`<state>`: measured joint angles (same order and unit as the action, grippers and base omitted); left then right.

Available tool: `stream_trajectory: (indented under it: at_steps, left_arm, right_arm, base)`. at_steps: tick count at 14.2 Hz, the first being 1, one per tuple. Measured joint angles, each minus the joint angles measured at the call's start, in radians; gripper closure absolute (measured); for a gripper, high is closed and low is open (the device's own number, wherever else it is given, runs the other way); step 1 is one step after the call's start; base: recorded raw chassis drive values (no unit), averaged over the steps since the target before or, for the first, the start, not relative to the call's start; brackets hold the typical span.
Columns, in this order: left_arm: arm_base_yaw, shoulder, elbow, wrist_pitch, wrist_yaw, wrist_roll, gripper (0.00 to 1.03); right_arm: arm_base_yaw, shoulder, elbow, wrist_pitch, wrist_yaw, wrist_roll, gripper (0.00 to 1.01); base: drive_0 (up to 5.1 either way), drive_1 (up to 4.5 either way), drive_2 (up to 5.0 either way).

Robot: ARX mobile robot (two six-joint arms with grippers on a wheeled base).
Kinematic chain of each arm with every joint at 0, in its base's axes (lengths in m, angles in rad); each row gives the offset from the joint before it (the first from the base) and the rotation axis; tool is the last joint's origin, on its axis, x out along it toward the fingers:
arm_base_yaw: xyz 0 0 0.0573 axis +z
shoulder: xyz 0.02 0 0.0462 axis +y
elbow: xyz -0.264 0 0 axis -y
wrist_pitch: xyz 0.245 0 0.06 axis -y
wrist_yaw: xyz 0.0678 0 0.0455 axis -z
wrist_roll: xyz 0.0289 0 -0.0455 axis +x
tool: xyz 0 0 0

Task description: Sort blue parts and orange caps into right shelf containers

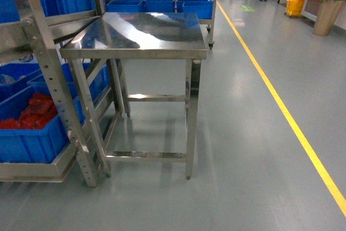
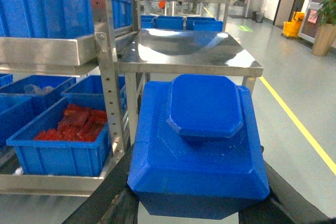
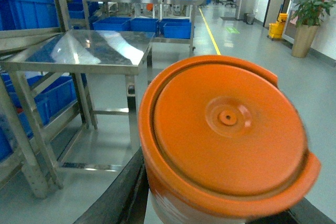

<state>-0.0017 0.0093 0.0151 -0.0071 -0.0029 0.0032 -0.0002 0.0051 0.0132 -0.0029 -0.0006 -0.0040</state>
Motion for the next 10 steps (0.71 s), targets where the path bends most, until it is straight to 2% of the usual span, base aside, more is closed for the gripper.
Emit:
stream_trajectory:
  at_steps: [10]
  left_arm:
    - [0.000, 0.000, 0.000, -0.002, 0.003, 0.000, 0.60]
  right_arm:
    - [0.000, 0.000, 0.000, -0.005, 0.000, 0.000, 0.58]
  base:
    - [0.0, 4.24, -4.2]
